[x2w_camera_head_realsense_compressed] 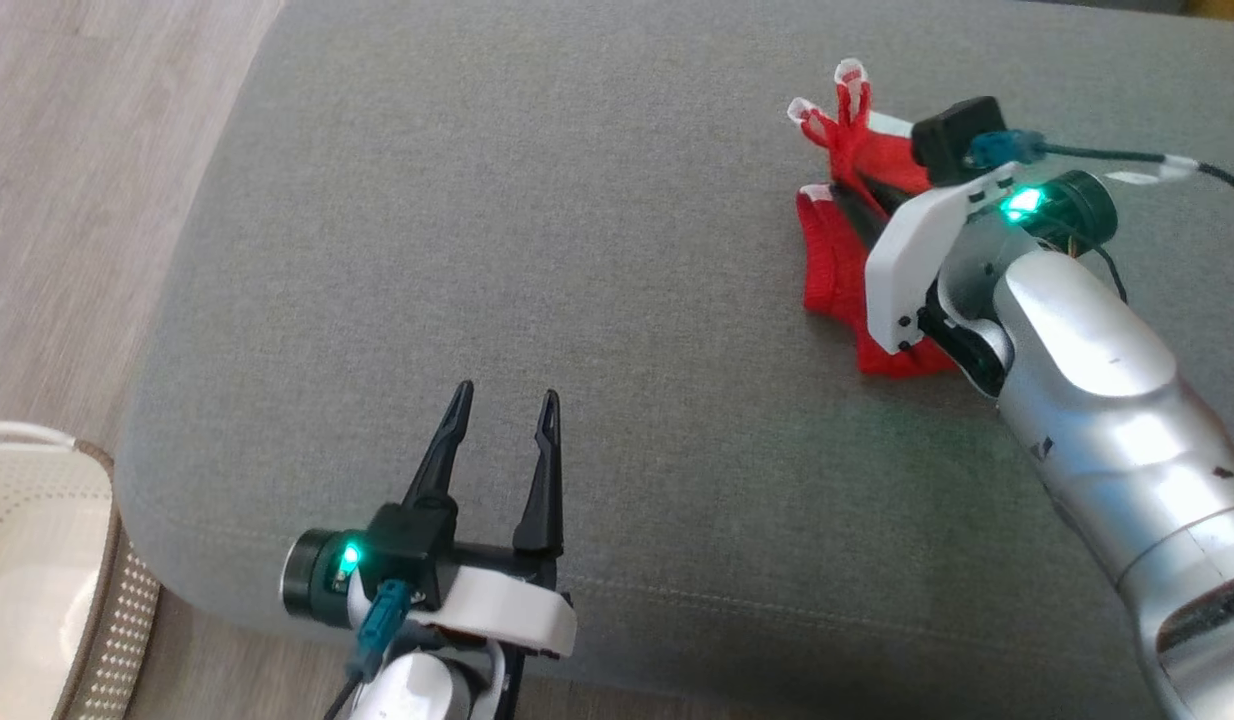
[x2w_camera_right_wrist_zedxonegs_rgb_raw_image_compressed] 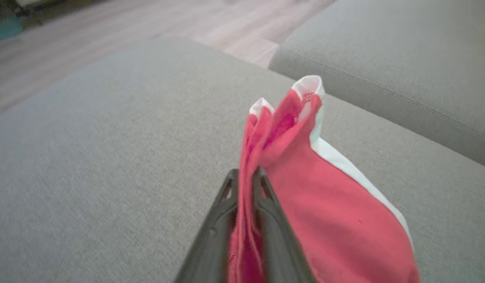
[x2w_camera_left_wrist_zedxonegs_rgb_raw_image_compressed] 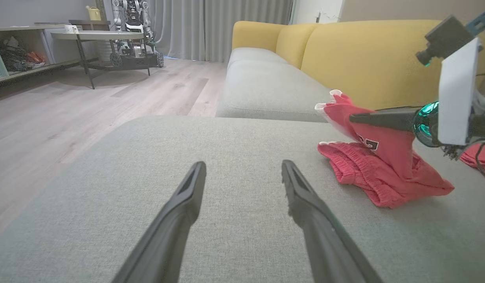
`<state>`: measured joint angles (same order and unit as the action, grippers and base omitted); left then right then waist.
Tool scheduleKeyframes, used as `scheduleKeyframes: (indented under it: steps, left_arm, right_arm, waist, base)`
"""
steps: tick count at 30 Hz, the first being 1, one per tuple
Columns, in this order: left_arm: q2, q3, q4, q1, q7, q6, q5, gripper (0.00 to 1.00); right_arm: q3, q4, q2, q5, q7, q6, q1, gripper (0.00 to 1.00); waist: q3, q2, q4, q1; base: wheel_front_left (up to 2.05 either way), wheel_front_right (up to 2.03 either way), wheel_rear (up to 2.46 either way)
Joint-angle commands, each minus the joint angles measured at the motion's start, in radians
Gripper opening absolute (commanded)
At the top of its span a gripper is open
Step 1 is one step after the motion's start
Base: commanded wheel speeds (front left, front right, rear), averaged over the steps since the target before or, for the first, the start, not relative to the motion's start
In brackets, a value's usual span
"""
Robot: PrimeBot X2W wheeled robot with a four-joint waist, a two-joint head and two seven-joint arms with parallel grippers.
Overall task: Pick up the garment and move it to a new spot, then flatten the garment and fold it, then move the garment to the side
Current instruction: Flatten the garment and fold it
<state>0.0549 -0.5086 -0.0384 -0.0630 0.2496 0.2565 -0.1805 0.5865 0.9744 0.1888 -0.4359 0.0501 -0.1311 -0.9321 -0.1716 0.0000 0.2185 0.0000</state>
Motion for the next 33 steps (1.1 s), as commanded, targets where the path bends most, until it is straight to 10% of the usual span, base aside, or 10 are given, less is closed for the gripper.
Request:
scheduleKeyframes:
  steps: [1,18,33]
  left_arm:
    - [-0.005,0.025,0.026,-0.023,0.012,0.005,-0.003,1.0]
    - [0.001,0.108,0.028,0.05,0.012,0.001,0.031,1.0]
    - [0.025,0.192,0.093,0.198,0.012,0.008,0.08,1.0]
  right_arm:
    - [-0.01,-0.038,-0.022,-0.01,-0.026,0.0,0.0,1.0]
    - [-0.382,-0.249,0.106,0.167,-0.301,0.0,0.277,1.0]
    - [-0.623,-0.859,-0.133,0.402,-0.312,0.0,0.864,1.0]
  waist:
    - [0.005,0.0,-0.005,0.0]
    - [0.106,0.0,-0.135,0.0]
    - [0.199,0.0,-0.218,0.0]
  base:
    - [0.0,0.0,0.0]
    - [0.0,0.0,0.0]
    - [0.0,0.0,0.0]
